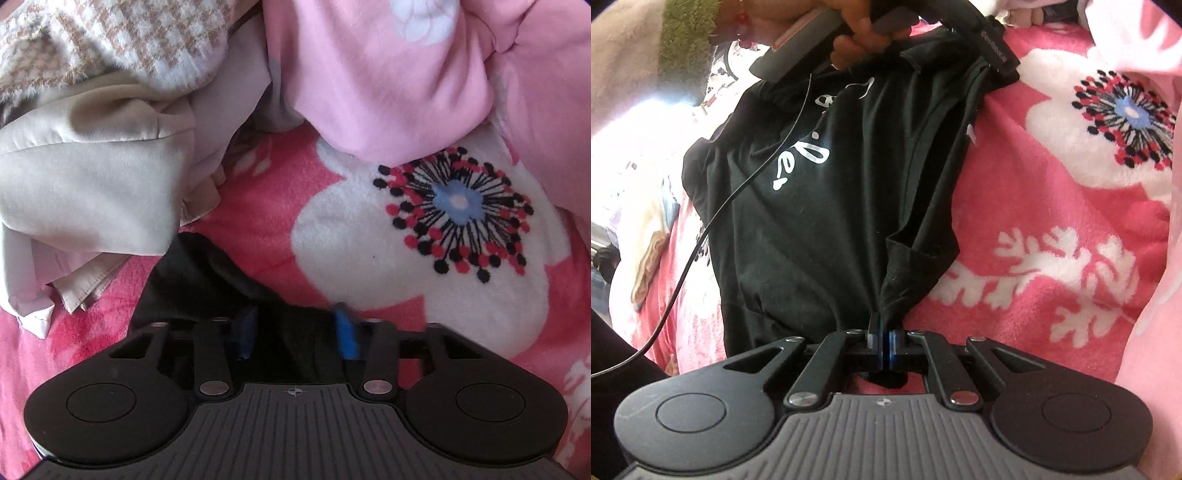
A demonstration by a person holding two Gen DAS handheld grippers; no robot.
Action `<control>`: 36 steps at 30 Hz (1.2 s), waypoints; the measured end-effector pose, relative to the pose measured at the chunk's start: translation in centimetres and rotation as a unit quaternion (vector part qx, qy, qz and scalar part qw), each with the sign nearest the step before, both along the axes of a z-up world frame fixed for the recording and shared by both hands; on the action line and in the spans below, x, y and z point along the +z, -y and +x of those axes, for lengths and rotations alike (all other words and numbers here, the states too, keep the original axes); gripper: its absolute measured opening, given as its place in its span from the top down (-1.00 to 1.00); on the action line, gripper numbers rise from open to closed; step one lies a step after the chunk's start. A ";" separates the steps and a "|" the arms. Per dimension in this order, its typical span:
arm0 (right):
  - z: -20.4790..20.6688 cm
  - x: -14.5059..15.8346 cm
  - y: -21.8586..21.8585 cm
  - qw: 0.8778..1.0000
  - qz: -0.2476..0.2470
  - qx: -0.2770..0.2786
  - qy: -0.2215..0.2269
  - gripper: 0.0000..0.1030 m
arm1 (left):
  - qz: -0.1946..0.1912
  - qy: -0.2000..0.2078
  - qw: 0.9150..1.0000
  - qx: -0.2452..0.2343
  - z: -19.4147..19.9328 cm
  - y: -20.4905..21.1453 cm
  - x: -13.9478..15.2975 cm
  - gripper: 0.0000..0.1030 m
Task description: Fold clothes
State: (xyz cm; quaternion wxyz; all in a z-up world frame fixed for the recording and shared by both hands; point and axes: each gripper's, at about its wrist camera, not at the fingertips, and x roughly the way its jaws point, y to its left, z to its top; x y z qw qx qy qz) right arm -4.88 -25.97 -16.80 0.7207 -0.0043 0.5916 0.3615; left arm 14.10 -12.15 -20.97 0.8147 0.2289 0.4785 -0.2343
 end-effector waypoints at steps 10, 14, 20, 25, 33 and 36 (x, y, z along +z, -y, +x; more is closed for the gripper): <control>-0.8 1.1 -0.8 0.999 -0.019 0.003 0.048 0.92 | -0.101 0.055 0.988 0.102 -1.9 -6.1 6.0 0.87; -1.2 3.6 -1.7 0.991 -0.037 0.009 0.127 0.92 | -0.162 0.084 0.968 0.170 -4.5 -11.5 10.4 0.87; -1.2 10.5 -2.1 0.961 -0.045 -0.005 0.272 0.93 | -0.299 0.149 0.896 0.292 -10.8 -21.1 18.5 0.87; -1.9 18.2 -3.0 0.908 -0.031 -0.019 0.417 0.93 | -0.397 0.234 0.824 0.330 -15.4 -25.7 24.9 0.87; -5.2 27.4 -5.3 0.780 -0.028 -0.020 0.625 0.93 | -0.456 0.378 0.741 0.316 -21.0 -27.5 32.6 0.87; -6.4 29.6 -5.8 0.740 -0.025 -0.026 0.672 0.93 | -0.464 0.412 0.722 0.307 -22.8 -27.1 35.0 0.87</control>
